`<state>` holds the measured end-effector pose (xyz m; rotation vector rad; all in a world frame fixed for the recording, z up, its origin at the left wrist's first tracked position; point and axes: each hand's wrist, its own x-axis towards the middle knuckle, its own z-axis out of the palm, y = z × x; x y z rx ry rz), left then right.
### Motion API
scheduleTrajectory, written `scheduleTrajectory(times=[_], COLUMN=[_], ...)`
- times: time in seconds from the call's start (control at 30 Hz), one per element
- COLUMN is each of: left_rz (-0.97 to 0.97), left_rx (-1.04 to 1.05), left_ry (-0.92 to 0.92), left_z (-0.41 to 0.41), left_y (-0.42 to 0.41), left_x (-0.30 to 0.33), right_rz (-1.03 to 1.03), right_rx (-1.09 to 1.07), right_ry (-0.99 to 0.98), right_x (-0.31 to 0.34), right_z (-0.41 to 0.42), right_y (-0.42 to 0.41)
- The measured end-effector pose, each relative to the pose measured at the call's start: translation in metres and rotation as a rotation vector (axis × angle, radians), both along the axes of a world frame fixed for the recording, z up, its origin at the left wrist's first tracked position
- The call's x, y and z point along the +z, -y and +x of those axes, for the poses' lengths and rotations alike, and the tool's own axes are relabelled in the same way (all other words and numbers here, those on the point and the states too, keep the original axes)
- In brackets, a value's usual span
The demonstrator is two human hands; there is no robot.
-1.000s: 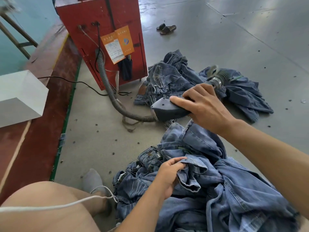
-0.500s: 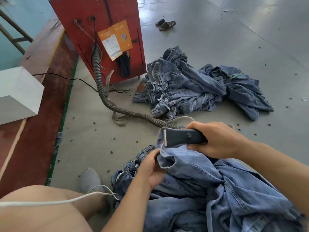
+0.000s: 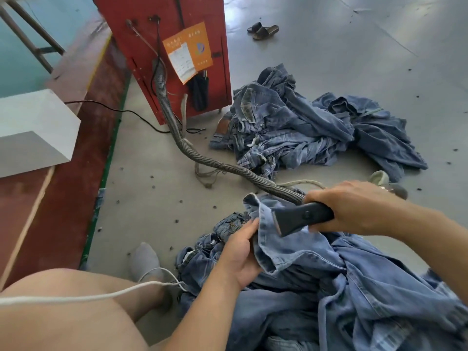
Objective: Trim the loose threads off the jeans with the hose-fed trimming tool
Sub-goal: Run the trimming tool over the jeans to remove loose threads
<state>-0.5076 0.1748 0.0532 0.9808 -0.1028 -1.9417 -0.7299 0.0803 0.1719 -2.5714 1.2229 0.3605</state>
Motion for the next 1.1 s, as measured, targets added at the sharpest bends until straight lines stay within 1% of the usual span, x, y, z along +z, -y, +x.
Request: scheduleTrajectory(times=[0.07,0.13,0.2,0.3,0.4,0.47,0.53,0.6,0.67,0.73,0.8,0.83,0.9,1.0,1.1], left_rz=[0.043,0.066,0.034,0.049,0.046,0.005,-0.033,-0.01,-0.016,-0.031,-0.046,-0.049,-0.046,-0.05,-0.052], left_rx=[0.003,0.022,0.039,0.044,0.037,0.036,-0.024,-0.074,-0.06,0.012,0.088,0.109,0.136,0.166,0.161], left_ry=[-0.061,-0.137,-0.168,-0.197,-0.179,-0.177,-0.133,-0.06,-0.016,-0.026,-0.073,-0.092,-0.106,-0.122,-0.159], left_z=[-0.005,-0.005,-0.001,0.002,0.001,0.0,-0.004,-0.01,-0.013,-0.013,-0.013,-0.013,-0.016,-0.025,-0.032], left_y=[-0.001,-0.001,0.003,0.007,0.007,0.007,0.005,0.004,0.003,0.003,0.003,0.004,0.004,0.002,0.0], left_x=[0.004,0.006,0.006,0.005,0.002,0.0,0.0,-0.004,-0.008,-0.007,-0.002,-0.001,0.002,0.005,0.01], right_rz=[-0.026,-0.085,-0.115,-0.044,0.036,0.076,0.107,0.107,0.124,0.087,0.02,-0.001,-0.02,-0.05,-0.086], right_rx=[0.068,0.081,0.023,-0.089,-0.064,-0.018,0.033,0.078,0.026,-0.105,-0.219,-0.255,-0.277,-0.213,-0.195], right_ry=[-0.006,0.034,0.131,0.21,0.187,0.146,0.108,0.129,0.304,0.506,0.571,0.556,0.465,0.262,0.22], right_x=[-0.01,-0.017,-0.017,-0.009,-0.002,0.004,0.008,0.011,0.019,0.031,0.042,0.045,0.044,0.034,0.023], right_z=[0.013,0.02,0.017,0.005,-0.001,0.002,0.01,0.017,0.021,0.019,0.017,0.017,0.02,0.032,0.04], right_y=[-0.01,-0.012,-0.01,-0.006,-0.007,-0.01,-0.014,-0.019,-0.021,-0.018,-0.011,-0.008,-0.006,-0.013,-0.015])
